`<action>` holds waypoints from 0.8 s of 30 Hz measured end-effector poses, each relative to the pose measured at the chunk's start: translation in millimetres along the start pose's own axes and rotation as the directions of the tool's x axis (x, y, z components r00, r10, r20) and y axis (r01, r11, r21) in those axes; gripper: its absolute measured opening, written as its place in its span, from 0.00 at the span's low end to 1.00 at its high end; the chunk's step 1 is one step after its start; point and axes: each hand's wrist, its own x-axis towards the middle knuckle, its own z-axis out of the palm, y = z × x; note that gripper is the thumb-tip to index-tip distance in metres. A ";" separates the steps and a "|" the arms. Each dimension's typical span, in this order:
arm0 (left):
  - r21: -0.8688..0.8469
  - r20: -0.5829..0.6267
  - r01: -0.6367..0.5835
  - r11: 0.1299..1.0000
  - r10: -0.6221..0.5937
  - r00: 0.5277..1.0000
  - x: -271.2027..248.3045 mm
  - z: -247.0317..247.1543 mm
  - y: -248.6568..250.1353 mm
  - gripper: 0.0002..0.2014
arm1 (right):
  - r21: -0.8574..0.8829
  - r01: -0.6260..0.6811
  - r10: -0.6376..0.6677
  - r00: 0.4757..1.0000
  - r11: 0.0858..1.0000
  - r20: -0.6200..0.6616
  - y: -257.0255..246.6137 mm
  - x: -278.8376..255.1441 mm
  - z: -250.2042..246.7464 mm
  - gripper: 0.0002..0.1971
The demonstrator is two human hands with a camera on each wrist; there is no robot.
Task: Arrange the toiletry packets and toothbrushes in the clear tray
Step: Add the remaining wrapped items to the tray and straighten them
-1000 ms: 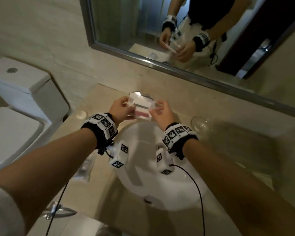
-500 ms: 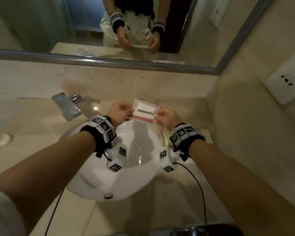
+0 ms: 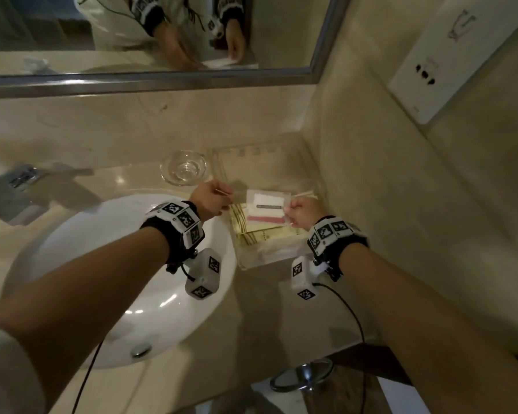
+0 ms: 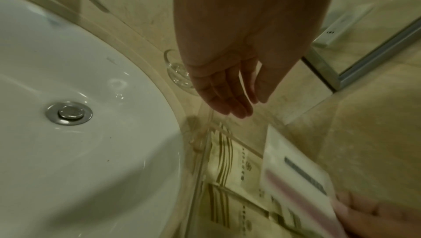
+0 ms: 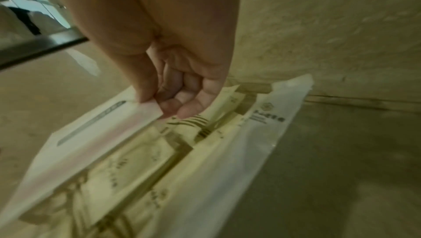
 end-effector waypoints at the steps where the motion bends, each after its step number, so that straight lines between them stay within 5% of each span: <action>1: 0.003 0.007 0.013 1.000 -0.013 1.000 2.2 3.2 -1.6 0.12 | -0.040 -0.014 0.014 1.000 0.999 0.010 7.5 2.0 -0.9 0.19; 12: 0.004 -0.028 0.079 0.997 -0.079 0.996 15.3 5.8 -22.6 0.12 | -0.247 0.012 0.034 0.983 0.969 0.179 24.6 7.4 26.1 0.09; 17: 0.006 -0.032 0.086 0.996 -0.086 0.996 16.2 1.0 -27.6 0.11 | -0.406 -0.034 0.116 0.977 0.913 0.178 24.6 18.3 33.0 0.16; 24: -0.003 -0.042 0.072 0.997 -0.073 0.996 12.1 -8.9 -26.5 0.11 | -0.465 -0.088 0.119 0.992 0.881 0.038 18.5 15.6 29.9 0.12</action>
